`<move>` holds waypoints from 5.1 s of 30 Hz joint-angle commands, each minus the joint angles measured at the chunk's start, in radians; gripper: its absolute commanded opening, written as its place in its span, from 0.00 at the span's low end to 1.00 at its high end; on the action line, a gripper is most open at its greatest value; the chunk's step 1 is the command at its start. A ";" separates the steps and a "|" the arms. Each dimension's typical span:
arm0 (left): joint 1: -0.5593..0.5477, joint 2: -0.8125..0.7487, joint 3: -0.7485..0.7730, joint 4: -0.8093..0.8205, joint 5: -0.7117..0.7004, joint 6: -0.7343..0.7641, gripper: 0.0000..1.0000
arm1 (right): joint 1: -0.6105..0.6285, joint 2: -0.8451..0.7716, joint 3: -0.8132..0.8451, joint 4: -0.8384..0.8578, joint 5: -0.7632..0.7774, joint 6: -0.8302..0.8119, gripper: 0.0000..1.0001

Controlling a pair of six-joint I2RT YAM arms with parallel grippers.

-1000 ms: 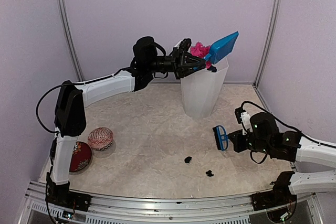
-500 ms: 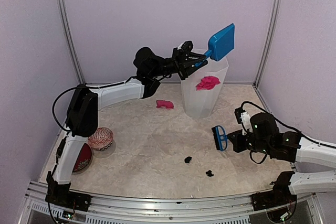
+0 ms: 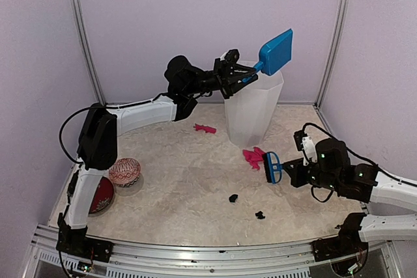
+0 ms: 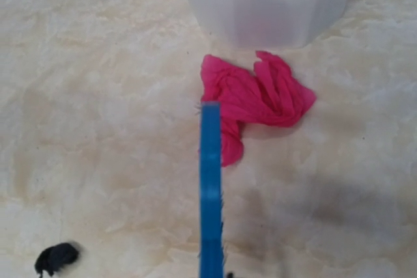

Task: Sweep away the paper scraps from the table
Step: Sweep the paper scraps at the center of the board.

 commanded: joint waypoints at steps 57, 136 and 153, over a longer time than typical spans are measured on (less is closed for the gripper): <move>0.117 -1.605 -1.122 -1.336 -1.294 1.505 0.00 | 0.115 1.237 1.110 0.492 0.145 -1.209 0.00; 0.236 -1.494 -1.177 -1.329 -1.110 1.493 0.00 | 0.109 0.394 0.436 -0.159 0.302 -0.635 0.00; -0.299 -1.312 -1.168 -1.530 -1.438 1.243 0.00 | -0.065 0.613 0.330 0.099 0.144 -0.724 0.00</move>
